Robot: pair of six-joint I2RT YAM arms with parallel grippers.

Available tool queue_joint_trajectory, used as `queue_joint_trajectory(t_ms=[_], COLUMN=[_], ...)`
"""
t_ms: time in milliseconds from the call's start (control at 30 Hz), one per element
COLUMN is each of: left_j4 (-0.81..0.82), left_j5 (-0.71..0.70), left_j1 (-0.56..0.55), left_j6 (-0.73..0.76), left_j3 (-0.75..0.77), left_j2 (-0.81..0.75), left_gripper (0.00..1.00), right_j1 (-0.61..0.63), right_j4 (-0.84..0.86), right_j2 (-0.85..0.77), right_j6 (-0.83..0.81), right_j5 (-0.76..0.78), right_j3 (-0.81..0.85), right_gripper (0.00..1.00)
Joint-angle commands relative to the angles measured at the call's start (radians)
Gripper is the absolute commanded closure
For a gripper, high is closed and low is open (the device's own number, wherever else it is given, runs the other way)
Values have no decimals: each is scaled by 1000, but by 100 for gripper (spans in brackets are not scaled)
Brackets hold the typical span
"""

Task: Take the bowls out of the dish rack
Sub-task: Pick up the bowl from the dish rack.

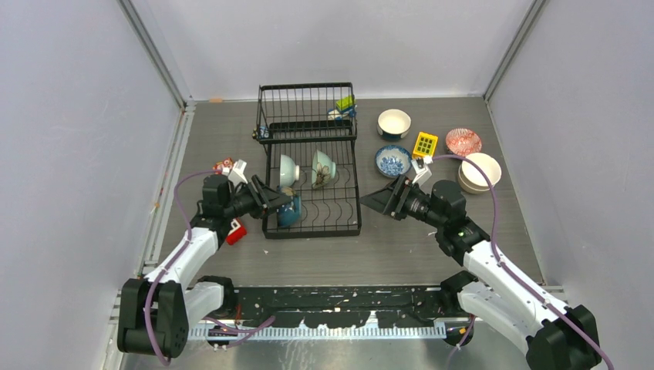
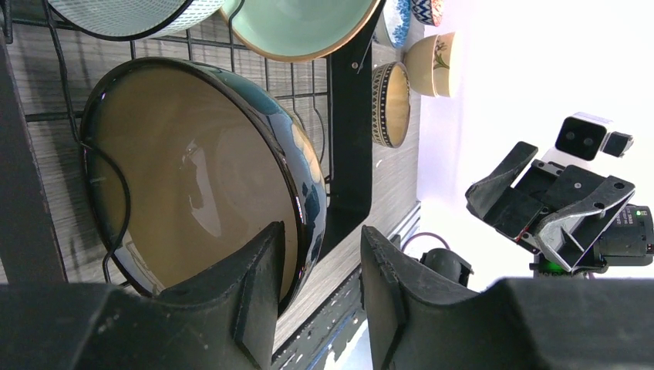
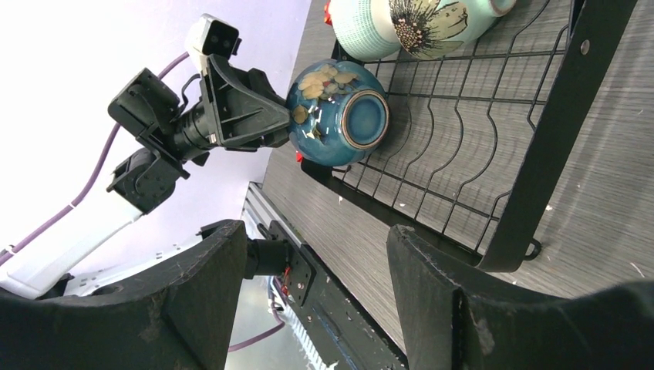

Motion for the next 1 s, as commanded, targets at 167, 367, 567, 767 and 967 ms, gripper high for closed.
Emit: queue_joint_trajectory(t_ms=[167,367,567,767,967], left_j4=[117,125,130,146,189], left_j5=[73,84,83,81,79], left_j1=[-7,-20,-27,-39,-57], left_j6=[-43,-43,-44,-51,-68], left_j3=[-2,3,4,6,6], left_j2=[27,47,54,65,85], left_gripper=[59,59,68,75,86], right_j1=[8,8,9,9,9], right_j4=[61,59,54,52,46], right_j2=[4,2,0,-2,-6], right_j6=[4,0,-5,-5,-8], right_j5=[-9,-16,-15,-18,-17], right_j3=[-5,-5,-7,-8,-7], right_gripper=[29,29,29,29,29])
